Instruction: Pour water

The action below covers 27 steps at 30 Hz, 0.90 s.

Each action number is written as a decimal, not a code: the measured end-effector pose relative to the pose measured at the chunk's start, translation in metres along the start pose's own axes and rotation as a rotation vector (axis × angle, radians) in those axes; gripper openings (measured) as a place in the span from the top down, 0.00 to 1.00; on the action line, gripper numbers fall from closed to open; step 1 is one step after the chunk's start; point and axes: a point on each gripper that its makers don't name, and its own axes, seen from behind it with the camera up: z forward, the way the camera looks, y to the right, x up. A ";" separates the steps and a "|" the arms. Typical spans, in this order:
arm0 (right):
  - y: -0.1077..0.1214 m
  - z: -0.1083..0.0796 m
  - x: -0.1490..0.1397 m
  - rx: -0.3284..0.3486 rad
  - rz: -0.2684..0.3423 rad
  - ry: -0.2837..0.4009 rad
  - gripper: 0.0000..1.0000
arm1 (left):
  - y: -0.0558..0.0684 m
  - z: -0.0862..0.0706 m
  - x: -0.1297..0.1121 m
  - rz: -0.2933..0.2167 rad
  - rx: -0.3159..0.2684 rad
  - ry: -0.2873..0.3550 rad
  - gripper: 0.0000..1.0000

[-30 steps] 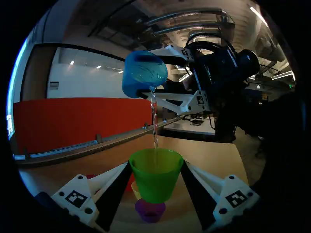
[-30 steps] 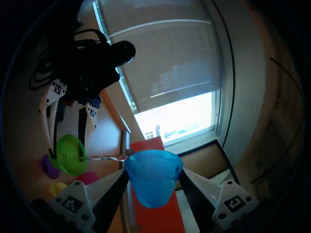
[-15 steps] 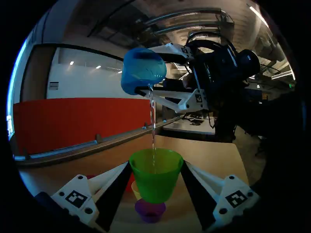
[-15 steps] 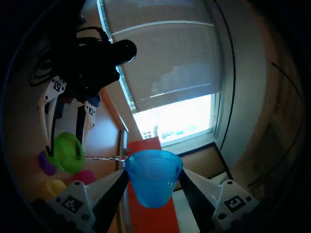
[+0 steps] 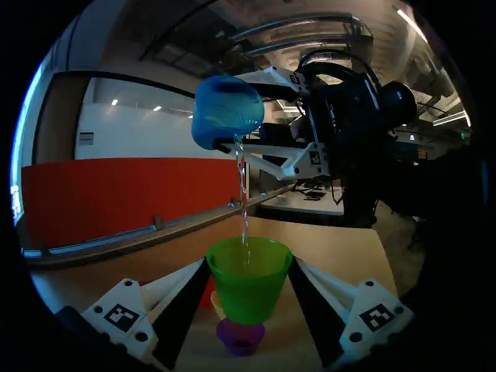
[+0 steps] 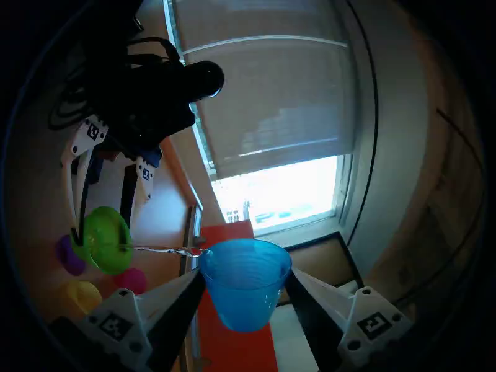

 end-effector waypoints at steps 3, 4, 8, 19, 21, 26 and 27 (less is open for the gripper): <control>0.001 0.001 0.000 -0.002 -0.008 0.000 0.11 | 0.000 0.000 0.001 0.000 -0.001 0.001 0.13; 0.002 0.001 0.000 -0.003 -0.011 0.000 0.11 | 0.000 0.000 0.001 0.000 -0.001 0.002 0.12; 0.003 0.001 -0.001 -0.006 -0.024 -0.002 0.11 | 0.000 0.000 0.001 0.002 -0.001 0.003 0.12; 0.004 0.001 0.001 -0.012 -0.054 0.001 0.11 | -0.001 0.000 0.000 0.004 0.000 0.002 0.12; 0.004 0.001 0.001 -0.013 -0.058 0.001 0.11 | 0.000 0.000 -0.001 0.005 -0.001 0.002 0.13; 0.006 0.001 0.002 -0.020 -0.072 0.004 0.11 | 0.000 0.000 0.000 0.006 -0.001 0.002 0.13; 0.006 0.001 0.002 -0.022 -0.076 0.004 0.11 | 0.000 0.000 0.000 0.007 0.000 0.003 0.13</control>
